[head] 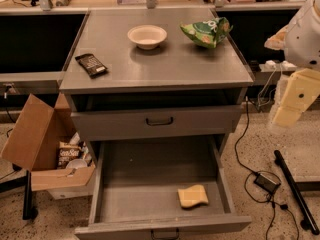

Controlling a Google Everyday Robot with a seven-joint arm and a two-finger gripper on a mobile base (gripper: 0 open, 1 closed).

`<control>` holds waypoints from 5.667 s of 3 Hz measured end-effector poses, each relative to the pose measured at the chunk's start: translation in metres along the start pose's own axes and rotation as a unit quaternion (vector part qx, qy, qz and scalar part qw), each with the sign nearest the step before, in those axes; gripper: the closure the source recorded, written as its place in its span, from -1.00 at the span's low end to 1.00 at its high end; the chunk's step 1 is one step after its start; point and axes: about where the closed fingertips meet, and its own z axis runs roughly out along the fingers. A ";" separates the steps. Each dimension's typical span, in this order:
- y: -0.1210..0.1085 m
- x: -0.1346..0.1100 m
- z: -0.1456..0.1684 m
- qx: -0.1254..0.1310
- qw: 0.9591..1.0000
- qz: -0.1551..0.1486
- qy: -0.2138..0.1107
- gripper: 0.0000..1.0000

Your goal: Pick sponge from middle drawer and place on counter

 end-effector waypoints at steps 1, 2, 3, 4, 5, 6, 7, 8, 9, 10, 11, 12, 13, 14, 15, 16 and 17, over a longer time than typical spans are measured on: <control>0.000 0.000 0.000 0.000 1.000 0.000 0.000 -1.00; 0.010 -0.014 0.013 0.010 0.997 -0.066 0.023 -1.00; 0.037 -0.025 0.058 -0.015 0.989 -0.141 0.042 -1.00; 0.065 -0.020 0.118 -0.061 0.984 -0.167 0.033 -1.00; 0.091 -0.004 0.184 -0.121 0.980 -0.155 -0.011 -1.00; 0.091 -0.004 0.183 -0.120 0.981 -0.155 -0.010 -1.00; 0.088 0.003 0.212 -0.115 0.980 -0.163 -0.011 -1.00; 0.088 0.020 0.275 -0.118 0.976 -0.180 -0.009 -1.00; 0.086 0.034 0.337 -0.119 0.975 -0.189 -0.016 -1.00; 0.082 0.042 0.393 -0.122 0.975 -0.186 -0.021 -1.00; 0.074 0.052 0.442 -0.126 0.977 -0.169 -0.032 -1.00; 0.067 0.057 0.485 -0.135 0.979 -0.146 -0.042 -1.00; 0.065 0.057 0.527 -0.155 0.978 -0.128 -0.061 -1.00; 0.065 0.057 0.527 -0.155 0.978 -0.128 -0.061 -1.00; 0.063 0.059 0.553 -0.146 0.978 -0.135 -0.062 -1.00; 0.062 0.059 0.582 -0.144 0.977 -0.149 -0.059 -1.00; 0.066 0.057 0.612 -0.145 0.974 -0.162 -0.055 -1.00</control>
Offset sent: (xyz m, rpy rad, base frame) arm 0.0005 0.0293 -0.0273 -0.1709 -0.0191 0.1990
